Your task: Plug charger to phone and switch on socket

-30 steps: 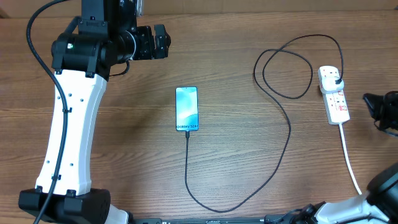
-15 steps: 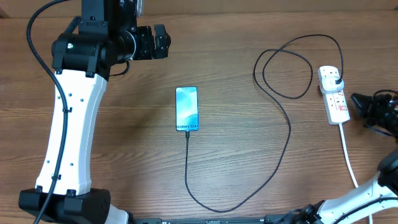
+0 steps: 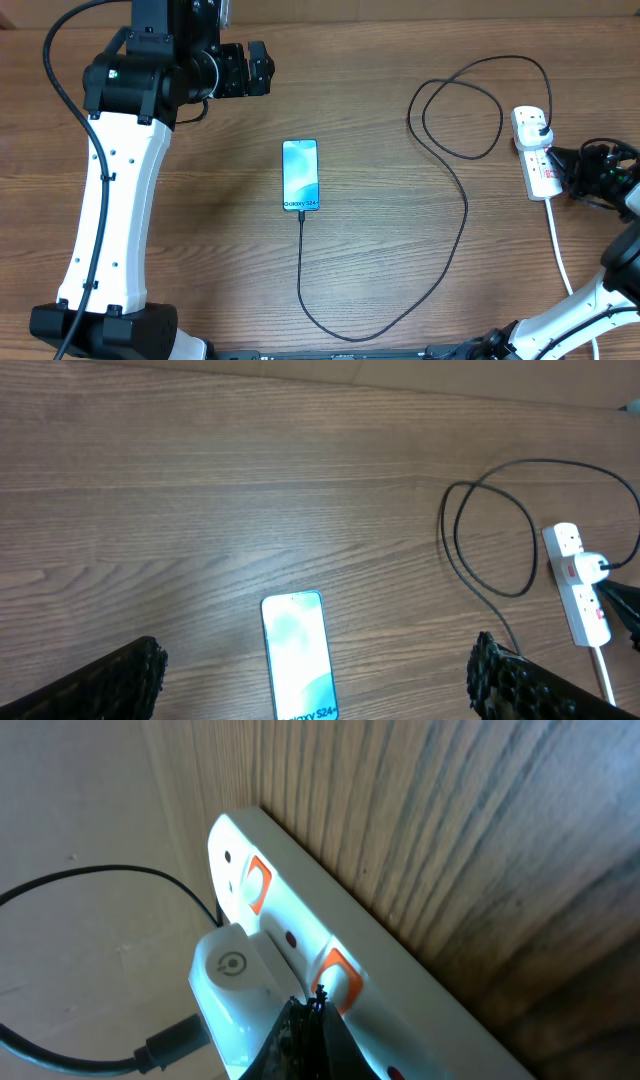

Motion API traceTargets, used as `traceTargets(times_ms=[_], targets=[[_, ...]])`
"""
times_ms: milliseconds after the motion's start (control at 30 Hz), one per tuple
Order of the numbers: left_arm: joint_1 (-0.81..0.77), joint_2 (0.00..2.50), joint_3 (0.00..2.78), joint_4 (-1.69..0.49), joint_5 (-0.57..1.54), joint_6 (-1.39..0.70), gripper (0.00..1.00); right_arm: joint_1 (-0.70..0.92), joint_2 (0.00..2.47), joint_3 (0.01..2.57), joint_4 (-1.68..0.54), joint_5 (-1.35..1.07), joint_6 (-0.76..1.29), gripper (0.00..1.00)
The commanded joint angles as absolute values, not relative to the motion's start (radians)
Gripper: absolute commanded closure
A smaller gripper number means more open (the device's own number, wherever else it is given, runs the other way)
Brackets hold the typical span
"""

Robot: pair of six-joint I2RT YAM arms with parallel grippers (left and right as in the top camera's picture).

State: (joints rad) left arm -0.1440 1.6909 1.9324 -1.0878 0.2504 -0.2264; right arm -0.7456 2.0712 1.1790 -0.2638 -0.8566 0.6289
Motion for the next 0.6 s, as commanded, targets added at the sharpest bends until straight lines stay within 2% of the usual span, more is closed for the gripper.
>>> traceTargets(times_ms=[0,567], targets=[[-0.152,1.689,1.932,-1.088,0.26,-0.21,0.01,-0.745,2.08,1.199,-0.247,-0.838,0.63,0.96],[-0.152,1.689,1.932,-1.096,0.26,-0.21,0.0,-0.693,2.084,1.199,-0.207,-0.786,0.666,0.96]])
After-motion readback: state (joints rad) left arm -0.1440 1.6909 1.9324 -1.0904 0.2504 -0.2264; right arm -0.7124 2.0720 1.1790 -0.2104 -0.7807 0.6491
